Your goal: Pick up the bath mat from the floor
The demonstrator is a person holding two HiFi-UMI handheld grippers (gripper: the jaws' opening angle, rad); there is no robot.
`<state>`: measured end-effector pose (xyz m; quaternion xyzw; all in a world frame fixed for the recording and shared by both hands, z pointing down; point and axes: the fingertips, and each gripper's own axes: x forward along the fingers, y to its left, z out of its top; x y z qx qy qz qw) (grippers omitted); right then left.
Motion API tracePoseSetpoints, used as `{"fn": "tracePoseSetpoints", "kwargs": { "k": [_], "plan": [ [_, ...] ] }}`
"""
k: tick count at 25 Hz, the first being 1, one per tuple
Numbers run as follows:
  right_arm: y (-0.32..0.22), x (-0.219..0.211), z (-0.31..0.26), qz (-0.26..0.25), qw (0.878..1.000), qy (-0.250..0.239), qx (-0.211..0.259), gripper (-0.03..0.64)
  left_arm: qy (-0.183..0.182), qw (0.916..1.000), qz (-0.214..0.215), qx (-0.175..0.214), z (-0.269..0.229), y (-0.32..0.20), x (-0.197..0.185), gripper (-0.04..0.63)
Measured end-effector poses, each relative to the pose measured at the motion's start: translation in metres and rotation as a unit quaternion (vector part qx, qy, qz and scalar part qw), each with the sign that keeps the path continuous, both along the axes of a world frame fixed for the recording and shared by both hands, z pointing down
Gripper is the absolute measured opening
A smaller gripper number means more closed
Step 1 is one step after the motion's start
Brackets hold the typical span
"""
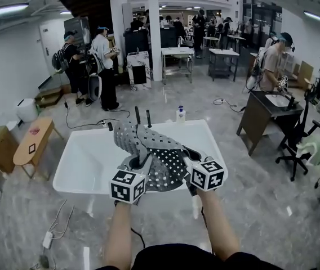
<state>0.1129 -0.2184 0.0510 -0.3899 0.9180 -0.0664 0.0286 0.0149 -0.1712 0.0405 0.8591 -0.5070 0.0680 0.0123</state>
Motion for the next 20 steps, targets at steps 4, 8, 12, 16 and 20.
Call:
{"fn": "tracePoseSetpoints", "kwargs": {
  "k": [4, 8, 12, 16, 20],
  "plan": [
    [-0.001, 0.005, 0.0, 0.008, 1.0, 0.001, -0.003, 0.02, 0.002, 0.9999, 0.017, 0.002, -0.001, -0.002, 0.008, 0.021],
    [0.002, 0.004, -0.001, 0.013, 1.0, -0.003, 0.0, 0.02, -0.003, 0.9997, 0.025, 0.003, -0.002, 0.001, 0.009, 0.021],
    [0.004, 0.003, -0.004, 0.013, 1.0, -0.007, 0.006, 0.02, -0.006, 0.9995, 0.03, 0.008, -0.003, 0.003, 0.01, 0.021],
    [0.01, -0.003, -0.007, 0.011, 1.0, -0.006, 0.009, 0.02, -0.006, 0.9995, 0.027, 0.012, -0.009, 0.009, 0.004, 0.021],
    [0.013, -0.009, -0.011, 0.004, 1.0, -0.008, 0.011, 0.02, -0.006, 0.9996, 0.023, 0.013, -0.012, 0.014, 0.0, 0.021]
  ]
}}
